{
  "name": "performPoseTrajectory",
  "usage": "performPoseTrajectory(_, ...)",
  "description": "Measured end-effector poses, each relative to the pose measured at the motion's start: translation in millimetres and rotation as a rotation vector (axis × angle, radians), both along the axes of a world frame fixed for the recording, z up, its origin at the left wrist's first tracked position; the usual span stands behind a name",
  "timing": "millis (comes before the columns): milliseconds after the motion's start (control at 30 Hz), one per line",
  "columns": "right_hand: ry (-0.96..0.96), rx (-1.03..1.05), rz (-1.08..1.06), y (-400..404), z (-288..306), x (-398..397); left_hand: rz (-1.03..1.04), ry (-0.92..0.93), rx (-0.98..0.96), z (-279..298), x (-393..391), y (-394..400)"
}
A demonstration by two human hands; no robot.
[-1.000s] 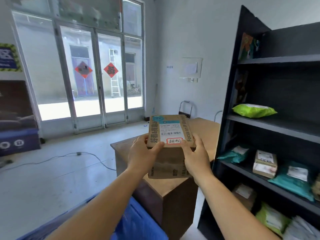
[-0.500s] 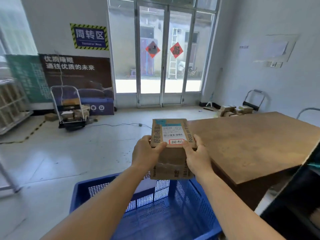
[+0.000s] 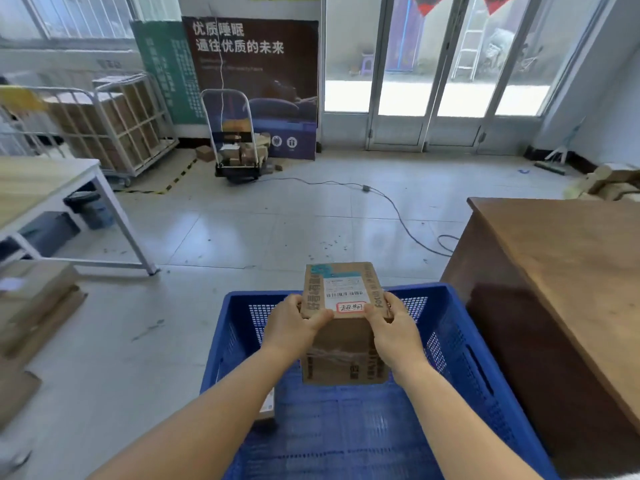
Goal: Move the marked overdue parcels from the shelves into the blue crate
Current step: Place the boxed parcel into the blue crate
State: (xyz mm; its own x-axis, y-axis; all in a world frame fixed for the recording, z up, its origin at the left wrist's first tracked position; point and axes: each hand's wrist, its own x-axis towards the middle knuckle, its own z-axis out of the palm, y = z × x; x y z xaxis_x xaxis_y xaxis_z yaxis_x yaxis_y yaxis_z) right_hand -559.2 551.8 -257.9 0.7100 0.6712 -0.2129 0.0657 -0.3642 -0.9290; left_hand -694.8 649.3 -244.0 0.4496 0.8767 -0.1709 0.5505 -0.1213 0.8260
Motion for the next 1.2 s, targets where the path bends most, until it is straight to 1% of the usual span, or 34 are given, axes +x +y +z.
performPoseTrajectory(167, 0.12, -0.126, 0.066, 32, -69, 21, 0.075, 0.083, -0.12, -57, 11, 19)
performPoseTrajectory(267, 0.161, -0.218, 0.101, 46, -110, 25, 0.121, 0.138, -0.184, -96, 12, 28)
performPoseTrajectory(367, 0.171, -0.319, 0.159, 61, -149, 27, 0.149, 0.181, -0.254, -136, 10, 39)
performPoseTrajectory(433, 0.171, -0.372, 0.183, 71, -176, 28, 0.165, 0.171, -0.304, -164, 9, 47)
performPoseTrajectory(733, 0.229, -0.564, 0.193, 117, -322, 15, 0.22, 0.245, -0.455, -316, 0, 86)
performPoseTrajectory(967, 0.294, -0.621, 0.173, 139, -447, 0, 0.211, 0.34, -0.477, -440, -13, 108)
performPoseTrajectory(1100, 0.271, -0.625, 0.187, 146, -515, -6, 0.161, 0.396, -0.386, -499, -14, 117)
performPoseTrajectory(1200, 0.242, -0.632, 0.215, 157, -559, -6, 0.088, 0.49, -0.344, -535, -14, 127)
